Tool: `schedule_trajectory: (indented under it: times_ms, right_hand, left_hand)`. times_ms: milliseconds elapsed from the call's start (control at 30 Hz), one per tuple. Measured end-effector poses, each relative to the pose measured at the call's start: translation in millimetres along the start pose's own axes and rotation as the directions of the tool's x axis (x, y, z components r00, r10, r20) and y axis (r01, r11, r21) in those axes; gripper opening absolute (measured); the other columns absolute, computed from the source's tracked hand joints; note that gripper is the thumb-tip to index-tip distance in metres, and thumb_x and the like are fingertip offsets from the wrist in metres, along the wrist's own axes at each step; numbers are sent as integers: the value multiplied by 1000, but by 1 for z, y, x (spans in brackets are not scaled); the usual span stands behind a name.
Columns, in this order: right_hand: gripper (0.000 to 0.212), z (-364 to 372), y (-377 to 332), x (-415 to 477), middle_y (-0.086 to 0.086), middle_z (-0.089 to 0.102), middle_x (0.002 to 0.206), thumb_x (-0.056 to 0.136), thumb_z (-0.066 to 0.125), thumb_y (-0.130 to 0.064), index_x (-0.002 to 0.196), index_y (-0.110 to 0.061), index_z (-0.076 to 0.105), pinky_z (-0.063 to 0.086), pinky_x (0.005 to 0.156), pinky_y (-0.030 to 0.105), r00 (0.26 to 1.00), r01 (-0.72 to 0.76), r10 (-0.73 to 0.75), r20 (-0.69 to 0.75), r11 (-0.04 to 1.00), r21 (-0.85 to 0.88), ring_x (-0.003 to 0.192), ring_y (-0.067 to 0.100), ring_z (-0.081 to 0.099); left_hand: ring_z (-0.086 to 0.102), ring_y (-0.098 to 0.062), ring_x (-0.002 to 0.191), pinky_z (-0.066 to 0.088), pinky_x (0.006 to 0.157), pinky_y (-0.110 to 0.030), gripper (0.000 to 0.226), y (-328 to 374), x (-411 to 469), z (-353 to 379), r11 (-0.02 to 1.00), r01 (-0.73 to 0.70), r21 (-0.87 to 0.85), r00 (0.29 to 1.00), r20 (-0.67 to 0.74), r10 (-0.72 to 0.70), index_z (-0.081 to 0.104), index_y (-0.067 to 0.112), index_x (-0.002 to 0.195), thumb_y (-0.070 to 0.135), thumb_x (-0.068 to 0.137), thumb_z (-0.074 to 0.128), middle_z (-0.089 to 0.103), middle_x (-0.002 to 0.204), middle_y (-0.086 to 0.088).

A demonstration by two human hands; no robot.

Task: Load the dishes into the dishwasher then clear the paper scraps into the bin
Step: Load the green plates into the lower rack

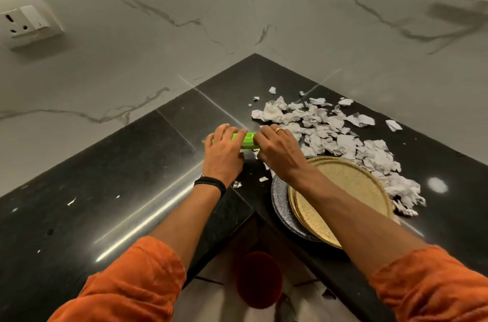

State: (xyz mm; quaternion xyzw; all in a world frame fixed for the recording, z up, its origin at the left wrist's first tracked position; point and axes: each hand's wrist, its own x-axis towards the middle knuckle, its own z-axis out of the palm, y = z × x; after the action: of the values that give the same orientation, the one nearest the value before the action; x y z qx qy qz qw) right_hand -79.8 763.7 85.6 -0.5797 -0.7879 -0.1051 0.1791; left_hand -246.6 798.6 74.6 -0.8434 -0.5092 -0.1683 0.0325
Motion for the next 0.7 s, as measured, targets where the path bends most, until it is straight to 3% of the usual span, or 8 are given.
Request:
schedule_trajectory:
  times_ms: [167,300,433,567,700]
  right_hand:
    - [33,-37,-19,-53,9,62,93,70,81,-13,97,-11,62,51,68,40,986,-151,146,-77,986,-70,84,28,60]
    - [30,-61,-45,-104,8,62,96,73,77,-15,99,-12,62,49,74,38,947,-305,282,-154,939,-157,88,28,59]
    - [26,-86,-78,-156,8,62,99,79,65,-25,103,-15,63,46,73,42,910,-413,378,-173,865,-285,89,29,59]
    - [53,-115,-107,-213,7,60,118,75,71,-41,122,-19,59,48,82,43,802,-592,579,-147,739,-321,105,30,58]
    - [69,-146,-123,-267,7,59,131,75,75,-46,135,-20,53,49,91,43,630,-742,771,-89,565,-360,118,29,58]
  left_hand:
    - [49,-31,131,29,111,-62,45,20,-5,-6,981,-192,-7,981,-33,191,68,27,116,14,75,79,68,119,0]
    - [57,-31,123,28,113,-61,25,43,-25,-16,918,-381,-109,925,-58,376,74,28,100,12,80,75,73,109,3]
    - [60,-28,112,34,108,-56,21,67,-57,-22,824,-533,-193,846,-109,522,75,28,92,11,79,75,74,97,5]
    - [61,-29,111,36,104,-53,19,103,-90,-32,692,-681,-237,727,-116,676,75,27,92,14,79,75,74,97,4]
    - [61,-31,107,35,100,-51,17,160,-123,-48,524,-795,-305,585,-161,795,76,25,93,18,80,67,75,98,0]
